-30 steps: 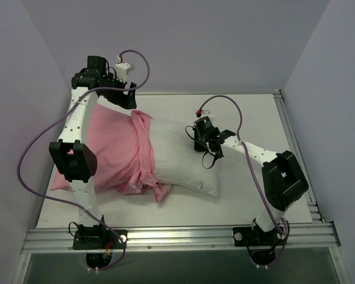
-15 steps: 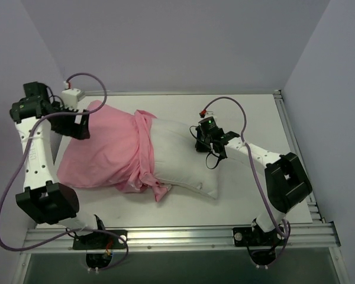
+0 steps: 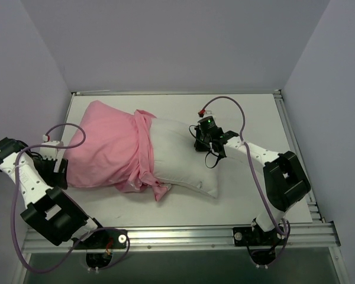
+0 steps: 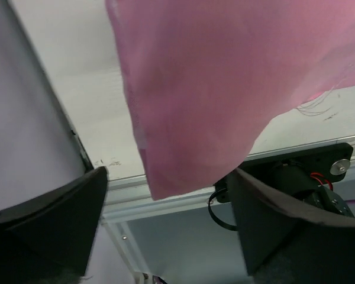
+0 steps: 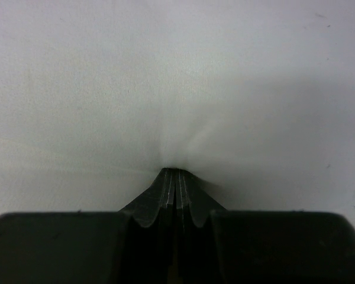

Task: Remove the pillowcase from the pillow

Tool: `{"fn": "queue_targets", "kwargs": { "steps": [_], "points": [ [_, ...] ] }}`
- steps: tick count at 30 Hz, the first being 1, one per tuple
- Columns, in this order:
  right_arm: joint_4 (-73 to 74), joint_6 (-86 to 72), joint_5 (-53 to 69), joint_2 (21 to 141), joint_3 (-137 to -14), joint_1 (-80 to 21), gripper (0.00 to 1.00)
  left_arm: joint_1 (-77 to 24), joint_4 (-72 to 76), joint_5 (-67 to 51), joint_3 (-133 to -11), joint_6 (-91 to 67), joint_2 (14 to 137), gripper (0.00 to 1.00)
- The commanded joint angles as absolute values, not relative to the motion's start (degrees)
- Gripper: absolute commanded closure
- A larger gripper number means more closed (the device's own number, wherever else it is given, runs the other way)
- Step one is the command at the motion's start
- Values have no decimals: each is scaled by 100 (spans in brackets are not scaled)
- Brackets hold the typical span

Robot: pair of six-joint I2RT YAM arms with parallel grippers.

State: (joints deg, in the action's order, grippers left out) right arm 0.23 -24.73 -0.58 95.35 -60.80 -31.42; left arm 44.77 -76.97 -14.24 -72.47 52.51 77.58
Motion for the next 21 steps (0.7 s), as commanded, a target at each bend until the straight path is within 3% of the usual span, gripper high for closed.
{"fn": "queue_targets", "kwargs": {
  "steps": [1,2,3,4,12,13,16,21],
  "points": [
    [1450,-2232,-123,9967,-5774,-3103,100,4500,-7946,-1758,-7137,5555,7804,17],
    [1459,-2232,-132,9949,-5792,-3111,100,4526,-7867,-1749,-7119,5555,7822,27],
    [1459,-2232,-132,9941,-5792,-3103,100,4552,-7823,-1775,-7110,5555,7831,43],
    [1459,-2232,-141,9923,-5792,-3103,100,4614,-7787,-1941,-7128,5555,7840,47],
    [1424,-2224,-141,9940,-5722,-3103,100,4649,-7989,-3067,-7471,5643,7805,48],
    [1424,-2215,-141,9940,-5713,-3103,100,4649,-7963,-3067,-7462,5634,7822,56],
    [1406,-2206,-141,9967,-5695,-3094,100,4658,-7700,-2910,-7409,5388,7892,98],
    [1354,-2153,-62,10159,-5652,-2997,100,4667,-6708,-2061,-7602,4598,7752,98]
  ]
}}
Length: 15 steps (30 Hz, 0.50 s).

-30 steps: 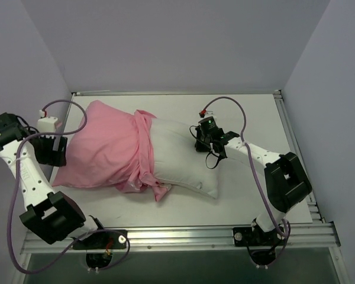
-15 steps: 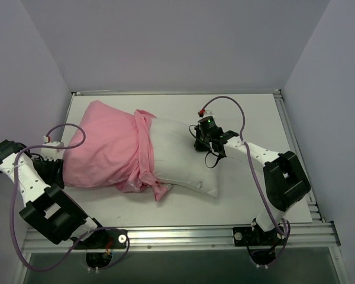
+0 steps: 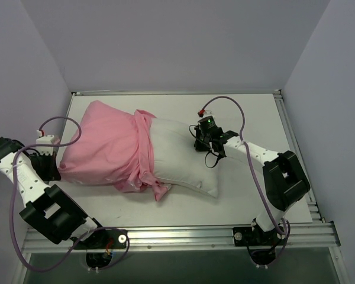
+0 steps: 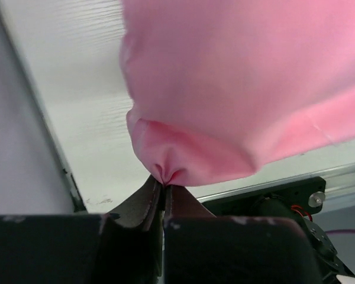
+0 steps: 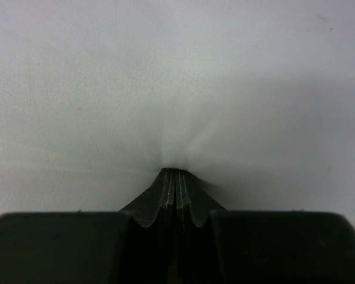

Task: Remove the pillowcase from the pillow

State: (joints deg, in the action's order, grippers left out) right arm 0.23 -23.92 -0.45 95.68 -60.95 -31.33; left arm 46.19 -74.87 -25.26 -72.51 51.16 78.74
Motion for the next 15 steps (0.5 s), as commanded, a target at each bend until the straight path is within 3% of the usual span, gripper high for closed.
{"fn": "queue_targets", "kwargs": {
  "steps": [1,7,15],
  "points": [
    [1362,-2127,-62,10195,-5651,-2971,100,4693,-6480,-1839,-7681,4492,7665,98],
    [1538,-1943,-386,10309,-5678,-2821,100,4895,-4985,-425,-8481,4052,7506,98],
    [1635,-1820,-527,10240,-5634,-2707,100,4896,-4342,-474,-8920,3525,7488,98]
  ]
}}
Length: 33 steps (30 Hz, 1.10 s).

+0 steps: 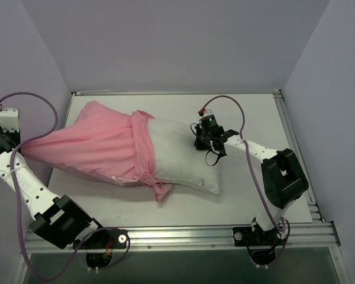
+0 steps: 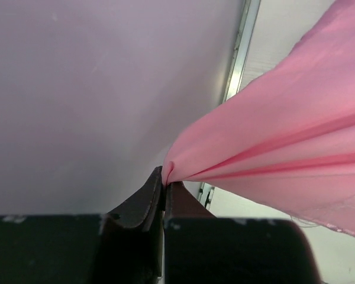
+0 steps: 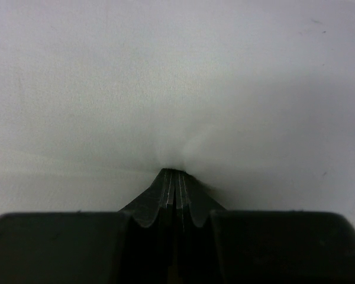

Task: Remove the pillowcase from the pillow

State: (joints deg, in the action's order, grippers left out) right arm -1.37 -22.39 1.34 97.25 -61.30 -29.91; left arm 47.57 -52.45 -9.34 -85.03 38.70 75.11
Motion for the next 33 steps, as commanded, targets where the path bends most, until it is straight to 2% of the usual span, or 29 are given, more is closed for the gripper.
{"fn": "queue_targets", "kwargs": {
  "steps": [1,11,15,16,19,20,23,27,33],
  "points": [
    [1661,-1793,-527,10213,-5634,-2620,100,4896,-4324,-501,-8999,3446,7506,98],
    [1969,-1459,-659,9941,-5880,-1847,100,4904,-4149,-466,-11187,2225,7937,98],
    [2013,-1371,-694,9800,-5906,-1653,100,4869,-4245,-948,-11619,1978,7919,98],
    [2056,-1345,-720,9791,-5932,-1626,100,4869,-4341,-1436,-11628,1986,7893,98],
    [2057,-1292,-389,9695,-6081,-1643,100,4659,-4482,-2430,-11068,2056,7577,98],
    [2083,-1275,-326,9607,-6152,-1696,100,4545,-4491,-2565,-10517,2091,7472,98],
    [2284,-1257,-334,9414,-6643,-2038,100,3974,-4456,-2663,-9252,2215,6893,98],
    [2854,-1230,-570,9299,-7618,-2609,100,3455,-4333,-2680,-8168,2206,6592,98],
    [3533,-1634,-1589,9150,-9350,-2979,100,3401,-4315,-2759,-7928,2066,6539,98]
  ]
}}
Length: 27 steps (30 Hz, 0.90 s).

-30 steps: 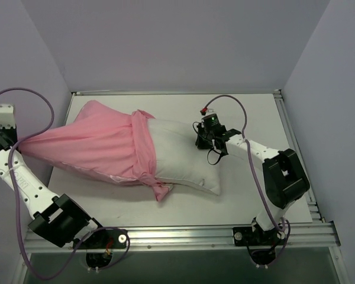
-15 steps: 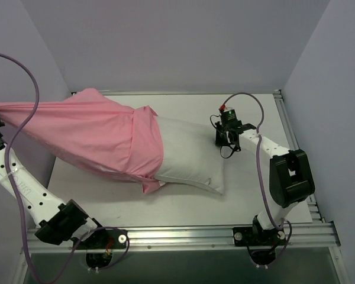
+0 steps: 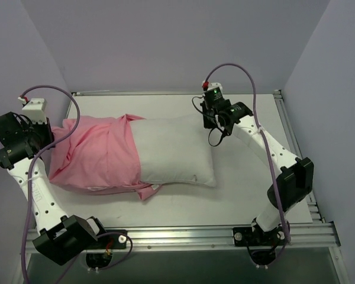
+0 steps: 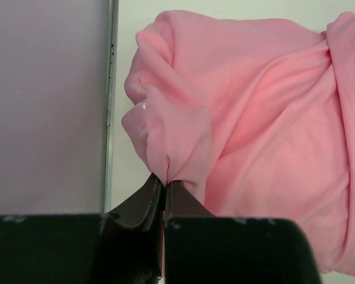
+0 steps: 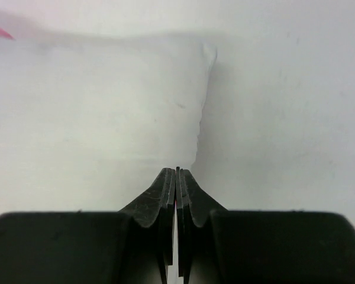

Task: Remove the pillowcase from the pillow

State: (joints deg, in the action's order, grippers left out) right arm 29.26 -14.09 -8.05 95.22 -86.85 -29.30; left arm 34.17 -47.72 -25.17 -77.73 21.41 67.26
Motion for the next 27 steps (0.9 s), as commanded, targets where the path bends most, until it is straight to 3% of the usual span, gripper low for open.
{"fn": "queue_targets", "kwargs": {
  "steps": [1,5,7,8,9,11,14,20,24,27],
  "points": [
    [3533,-1643,-1695,9089,-9517,-3032,100,3401,-4324,-2786,-7936,2065,6548,98],
    [3253,-1477,-1662,9088,-10054,-3706,94,3393,-4333,-2874,-7954,1978,6618,98],
    [3033,-1189,-1276,9306,-10221,-4068,81,3375,-4324,-2892,-7945,1899,6653,98],
    [3006,-1073,-1100,9447,-10291,-4400,66,3366,-4342,-2900,-7945,1881,6679,98],
    [3049,-1020,-872,9770,-10466,-4551,58,3358,-4342,-2892,-7928,1863,6688,98],
    [3172,-1037,-896,10114,-10643,-4885,45,3331,-4342,-2865,-7893,1863,6689,98],
    [3243,-1177,-1037,10721,-10837,-5123,33,3296,-4351,-2813,-7849,1881,6662,98],
    [3621,-1485,-1512,11855,-10627,-5133,29,3278,-4394,-2786,-7910,1881,6688,98],
    [3288,-1503,-1292,12277,-9758,-5063,28,3217,-4403,-2795,-7954,1837,6732,98],
    [3129,-1494,-1292,12532,-9037,-4765,42,3164,-4342,-2830,-8085,1653,6759,98]
  ]
}}
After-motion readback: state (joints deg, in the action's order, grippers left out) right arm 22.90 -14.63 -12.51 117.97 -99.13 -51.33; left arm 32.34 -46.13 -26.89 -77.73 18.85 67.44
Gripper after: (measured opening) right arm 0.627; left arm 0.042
